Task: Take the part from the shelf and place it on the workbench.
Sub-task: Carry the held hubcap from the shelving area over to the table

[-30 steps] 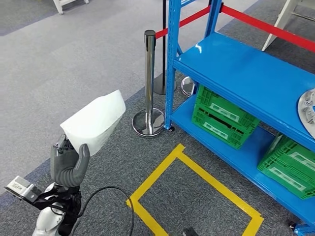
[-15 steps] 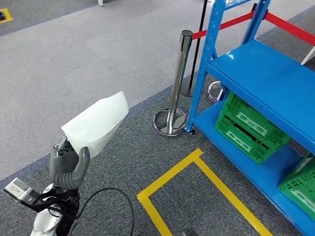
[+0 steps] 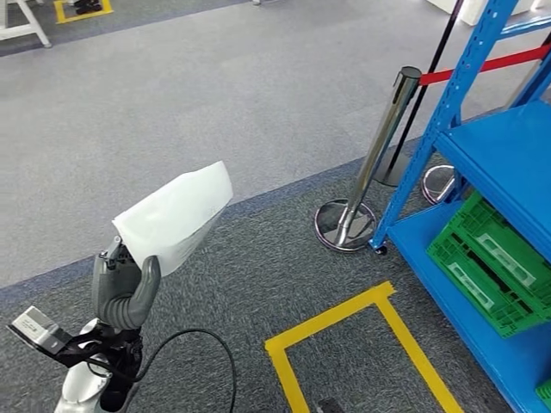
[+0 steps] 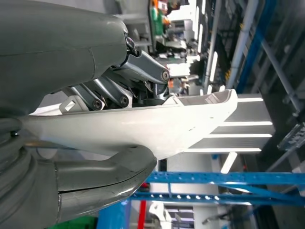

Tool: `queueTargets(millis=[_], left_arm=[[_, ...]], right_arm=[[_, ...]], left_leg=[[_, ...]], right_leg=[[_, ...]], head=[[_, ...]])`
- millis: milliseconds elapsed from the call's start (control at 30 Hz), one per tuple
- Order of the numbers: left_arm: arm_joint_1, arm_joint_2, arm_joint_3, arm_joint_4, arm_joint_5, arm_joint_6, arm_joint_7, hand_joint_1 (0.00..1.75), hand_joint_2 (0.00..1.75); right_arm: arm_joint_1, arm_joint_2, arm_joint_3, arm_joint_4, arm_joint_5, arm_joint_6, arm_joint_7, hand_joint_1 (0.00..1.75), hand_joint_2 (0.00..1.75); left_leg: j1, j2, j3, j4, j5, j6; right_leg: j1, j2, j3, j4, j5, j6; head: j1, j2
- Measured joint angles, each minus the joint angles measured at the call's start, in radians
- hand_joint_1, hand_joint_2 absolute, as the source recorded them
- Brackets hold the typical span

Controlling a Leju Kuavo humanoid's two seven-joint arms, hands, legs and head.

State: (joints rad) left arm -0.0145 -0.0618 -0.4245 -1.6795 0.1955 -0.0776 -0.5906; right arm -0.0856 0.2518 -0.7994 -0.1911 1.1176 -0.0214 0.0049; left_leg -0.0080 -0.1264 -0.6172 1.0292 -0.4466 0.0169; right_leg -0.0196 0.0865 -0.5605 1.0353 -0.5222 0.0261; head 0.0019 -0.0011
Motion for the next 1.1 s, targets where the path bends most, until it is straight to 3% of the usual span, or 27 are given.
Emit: queueTargets(millis=[67, 133, 200, 267, 300, 367, 400, 467, 500, 567, 633, 700, 767, 800, 833, 867, 933, 1000, 1067, 1100], left_arm=[[0.004, 0.000, 0.000, 0.000, -0.001, 0.002, 0.000, 1.75, 1.75], [0.004, 0.001, 0.000, 0.000, -0.002, 0.002, 0.000, 1.75, 1.75], [0.003, 0.001, 0.000, 0.000, -0.002, 0.004, 0.000, 1.75, 1.75], [0.005, 0.001, 0.000, 0.000, -0.003, 0.007, 0.000, 1.75, 1.75], [0.007, 0.002, 0.000, 0.001, -0.003, 0.007, 0.000, 1.75, 1.75], [0.008, 0.002, 0.000, 0.001, -0.002, 0.007, 0.000, 1.75, 1.75], [0.008, 0.002, 0.000, 0.001, 0.001, 0.004, -0.001, 1.75, 1.75], [0.006, 0.000, 0.001, 0.000, 0.009, -0.004, -0.004, 1.75, 1.75], [0.006, -0.001, 0.001, 0.000, 0.012, -0.008, -0.005, 1.75, 1.75], [0.007, -0.002, 0.002, 0.000, 0.011, -0.010, -0.006, 1.75, 1.75], [0.006, -0.003, 0.003, -0.001, 0.007, -0.010, -0.006, 1.75, 1.75], [0.003, -0.006, 0.004, -0.002, 0.004, -0.010, -0.006, 1.75, 1.75], [0.003, -0.008, 0.004, -0.001, 0.004, -0.010, -0.005, 1.75, 1.75], [0.004, -0.008, 0.004, -0.001, 0.003, -0.010, -0.005, 1.75, 1.75], [0.004, -0.008, 0.004, -0.001, 0.003, -0.010, -0.005, 1.75, 1.75], [0.004, -0.008, 0.004, -0.001, 0.002, -0.008, -0.005, 1.75, 1.75], [0.004, -0.008, 0.005, -0.001, 0.002, -0.006, -0.004, 1.75, 1.75], [0.004, -0.008, 0.006, -0.001, 0.002, -0.005, 0.000, 1.75, 1.75], [0.006, -0.007, 0.006, 0.000, -0.001, -0.006, 0.006, 1.75, 1.75], [0.007, -0.006, 0.006, 0.000, -0.002, -0.006, 0.008, 1.75, 1.75]], right_arm=[[-0.001, 0.000, 0.000, 0.000, -0.001, 0.000, 0.000, 0.00, 1.75], [-0.001, 0.001, 0.000, 0.000, 0.000, 0.000, -0.001, 0.00, 1.75], [0.002, 0.001, 0.000, 0.000, 0.000, -0.001, -0.001, 0.00, 1.75], [0.004, 0.000, 0.000, 0.000, -0.001, -0.001, -0.001, 0.00, 1.75], [0.003, 0.000, 0.000, 0.000, -0.001, -0.001, -0.001, 0.00, 1.75], [0.002, 0.000, 0.000, 0.000, -0.001, 0.000, -0.001, 0.00, 1.75], [0.002, 0.000, 0.000, 0.000, 0.000, 0.001, -0.001, 0.00, 1.75], [0.003, 0.000, 0.000, 0.000, 0.000, 0.002, -0.001, 0.00, 1.75], [0.003, 0.000, 0.000, 0.000, 0.000, 0.003, -0.001, 0.00, 1.75], [0.001, 0.000, 0.000, 0.000, 0.000, 0.005, -0.001, 0.00, 1.75], [0.000, 0.000, 0.000, 0.000, 0.000, 0.005, -0.001, 0.00, 1.75], [0.001, 0.000, 0.000, 0.000, -0.001, 0.005, -0.003, 0.00, 1.75], [-0.002, 0.000, 0.000, 0.000, -0.002, 0.006, -0.005, 0.00, 1.75], [-0.004, 0.000, 0.000, 0.000, -0.003, 0.006, -0.006, 0.00, 1.75], [-0.006, 0.000, 0.000, 0.000, -0.002, 0.006, -0.006, 0.00, 1.75], [-0.005, 0.000, 0.000, 0.000, -0.002, 0.006, -0.005, 0.00, 1.75], [-0.001, 0.000, 0.000, 0.000, -0.002, 0.005, -0.005, 0.00, 1.75], [0.001, 0.000, 0.000, 0.000, -0.002, 0.005, -0.005, 0.00, 1.75], [0.000, 0.000, 0.000, 0.000, -0.002, 0.005, -0.005, 0.00, 1.75], [0.000, 0.001, 0.000, 0.000, -0.002, 0.005, -0.006, 0.00, 1.75]], left_leg=[[0.003, -0.013, -0.005, 0.001, 0.002, -0.010], [0.000, 0.027, -0.021, 0.038, -0.020, -0.020], [0.002, 0.088, -0.073, 0.146, -0.072, -0.030], [0.009, 0.111, -0.128, 0.254, -0.107, -0.037], [0.012, 0.115, -0.134, 0.264, -0.098, -0.039], [0.015, 0.131, -0.093, 0.179, -0.038, -0.037], [0.011, 0.155, -0.059, 0.114, -0.011, -0.035], [0.000, 0.198, -0.014, 0.023, 0.010, -0.025], [-0.006, 0.206, -0.009, 0.010, 0.005, -0.020], [-0.008, 0.184, -0.008, 0.003, 0.005, -0.008], [-0.004, 0.159, -0.002, -0.007, 0.007, 0.005], [0.000, 0.135, 0.001, -0.011, 0.008, 0.015], [-0.001, 0.108, 0.001, -0.010, 0.006, 0.019], [-0.002, 0.093, 0.002, -0.010, 0.006, 0.020], [-0.002, 0.078, 0.003, -0.009, 0.005, 0.019], [-0.001, 0.061, 0.004, -0.008, 0.005, 0.018], [0.000, 0.031, 0.003, -0.001, 0.001, 0.012], [0.003, 0.006, -0.005, 0.005, 0.002, 0.001], [0.007, -0.015, -0.011, 0.004, 0.006, -0.010], [0.005, -0.003, -0.013, 0.007, 0.003, -0.015]], right_leg=[[0.001, -0.021, 0.008, -0.008, 0.003, -0.006], [-0.001, -0.049, 0.017, -0.015, 0.004, -0.015], [0.001, -0.080, 0.025, -0.017, 0.000, -0.023], [0.003, -0.112, 0.028, -0.017, -0.005, -0.027], [0.004, -0.127, 0.031, -0.017, -0.008, -0.027], [0.004, -0.153, 0.040, -0.017, -0.015, -0.025], [0.005, -0.165, 0.045, -0.017, -0.020, -0.021], [0.010, -0.186, 0.052, -0.017, -0.030, -0.010], [0.012, -0.197, 0.055, -0.019, -0.033, -0.004], [0.011, -0.212, 0.062, -0.023, -0.040, 0.006], [0.006, -0.170, 0.053, 0.005, -0.064, 0.013], [0.004, -0.110, -0.002, 0.111, -0.114, 0.014], [0.005, -0.092, -0.076, 0.232, -0.150, 0.014], [0.006, -0.090, -0.097, 0.255, -0.142, 0.014], [0.006, -0.088, -0.099, 0.239, -0.114, 0.014], [0.005, -0.081, -0.085, 0.189, -0.072, 0.013], [-0.001, -0.035, -0.039, 0.067, -0.007, 0.012], [-0.004, 0.004, -0.010, 0.009, 0.004, 0.008], [-0.001, -0.008, 0.000, 0.001, 0.002, -0.002], [-0.001, -0.021, 0.005, -0.004, 0.004, -0.007]], head=[[0.000, 0.000], [-0.006, 0.000], [-0.013, 0.000], [-0.013, 0.000], [-0.013, 0.000], [-0.013, 0.000], [-0.013, 0.000], [-0.013, 0.000], [-0.012, 0.000], [-0.010, 0.000], [-0.006, 0.000], [0.000, 0.000], [0.003, 0.000], [0.003, 0.000], [0.003, 0.000], [0.003, 0.000], [0.003, 0.000], [0.003, 0.000], [0.002, 0.000], [0.002, 0.000]])
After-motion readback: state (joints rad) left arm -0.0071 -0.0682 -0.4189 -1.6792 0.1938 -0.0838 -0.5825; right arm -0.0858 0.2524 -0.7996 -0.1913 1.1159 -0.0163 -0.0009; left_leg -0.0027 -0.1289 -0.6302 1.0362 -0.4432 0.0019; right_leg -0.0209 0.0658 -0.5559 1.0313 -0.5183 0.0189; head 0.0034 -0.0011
